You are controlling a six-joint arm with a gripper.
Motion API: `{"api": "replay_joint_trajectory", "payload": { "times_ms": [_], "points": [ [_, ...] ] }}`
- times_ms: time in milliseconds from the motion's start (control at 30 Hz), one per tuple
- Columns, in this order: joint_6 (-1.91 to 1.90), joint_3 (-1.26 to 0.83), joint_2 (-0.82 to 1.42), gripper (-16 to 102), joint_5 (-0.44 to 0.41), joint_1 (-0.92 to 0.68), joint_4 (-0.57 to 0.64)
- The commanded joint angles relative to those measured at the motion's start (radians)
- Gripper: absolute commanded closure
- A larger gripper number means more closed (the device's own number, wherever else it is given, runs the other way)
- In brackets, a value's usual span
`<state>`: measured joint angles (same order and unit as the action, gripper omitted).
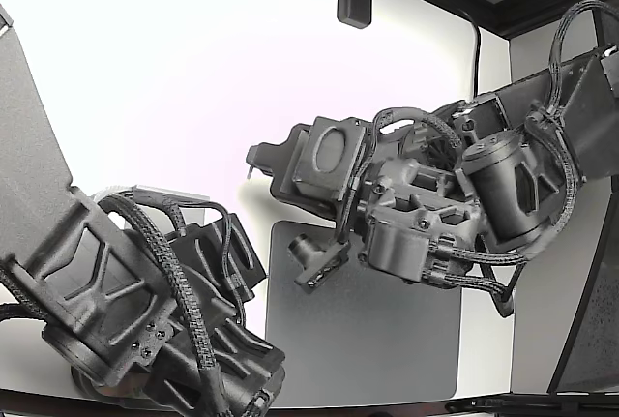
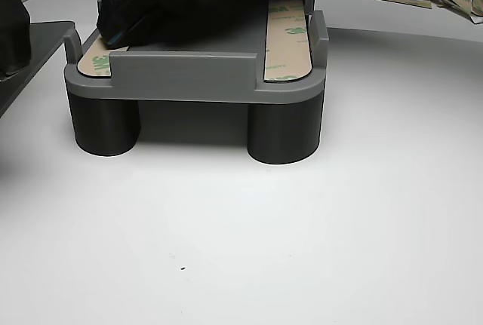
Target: Peel off protective film from adhesive tape.
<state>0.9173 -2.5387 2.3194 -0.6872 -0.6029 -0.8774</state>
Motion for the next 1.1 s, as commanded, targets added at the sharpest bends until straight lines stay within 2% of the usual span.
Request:
{"api": "replay_joint_trajectory", "payload": {
  "times_ms": [0, 600, 900, 1067],
  "points": [
    [0.005, -0.012, 0.028, 97, -0.018, 0.002, 0.064],
    [0.152, -0.077, -0.005, 97, -0.017, -0.017, 0.258],
    [0.115, -0.058, -0.044, 97, 0.002, -0.017, 0.265],
    [0.092, -0.003, -0.100, 97, 0.002, -0.018, 0.218]
  ]
}}
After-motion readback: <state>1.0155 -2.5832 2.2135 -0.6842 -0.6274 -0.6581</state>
